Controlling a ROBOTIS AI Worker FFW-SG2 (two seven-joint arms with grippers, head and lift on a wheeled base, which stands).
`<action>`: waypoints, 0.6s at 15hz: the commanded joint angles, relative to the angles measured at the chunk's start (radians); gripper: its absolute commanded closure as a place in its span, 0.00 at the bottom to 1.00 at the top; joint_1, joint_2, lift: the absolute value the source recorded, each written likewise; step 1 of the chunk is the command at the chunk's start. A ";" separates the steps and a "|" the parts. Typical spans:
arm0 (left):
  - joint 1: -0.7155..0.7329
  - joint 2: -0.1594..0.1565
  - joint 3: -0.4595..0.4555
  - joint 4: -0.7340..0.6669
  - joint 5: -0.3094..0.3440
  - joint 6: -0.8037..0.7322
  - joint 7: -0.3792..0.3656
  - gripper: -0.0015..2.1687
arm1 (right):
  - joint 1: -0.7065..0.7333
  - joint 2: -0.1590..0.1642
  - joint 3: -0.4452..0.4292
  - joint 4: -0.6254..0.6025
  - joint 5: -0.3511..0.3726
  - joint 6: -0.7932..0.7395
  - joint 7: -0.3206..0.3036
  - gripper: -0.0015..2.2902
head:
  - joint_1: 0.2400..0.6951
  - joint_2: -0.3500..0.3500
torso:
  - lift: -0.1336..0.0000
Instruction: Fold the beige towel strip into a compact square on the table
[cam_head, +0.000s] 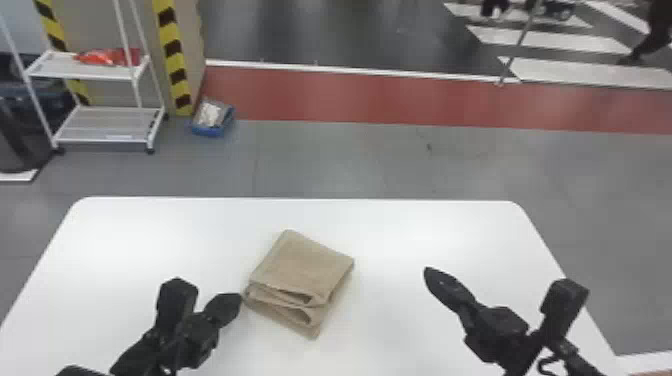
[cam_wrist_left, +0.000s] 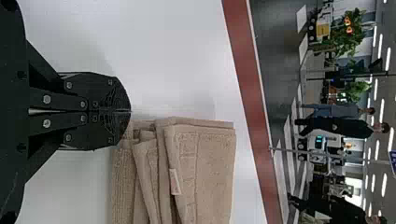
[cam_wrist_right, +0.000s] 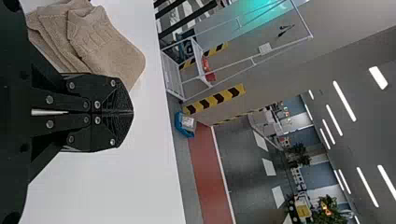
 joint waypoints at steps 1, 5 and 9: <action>0.052 0.001 0.008 -0.089 0.025 0.067 -0.016 0.82 | -0.014 0.001 -0.002 0.002 -0.002 0.004 -0.001 0.87 | 1.00 0.28 | 1.00; 0.141 0.001 0.030 -0.222 0.048 0.156 -0.042 0.82 | -0.054 0.001 -0.011 0.045 -0.010 0.001 -0.001 0.87 | 1.00 0.23 | 1.00; 0.190 -0.010 0.019 -0.265 0.068 0.143 -0.033 0.82 | -0.095 0.001 -0.011 0.125 -0.025 -0.035 -0.001 0.86 | 1.00 0.20 | 1.00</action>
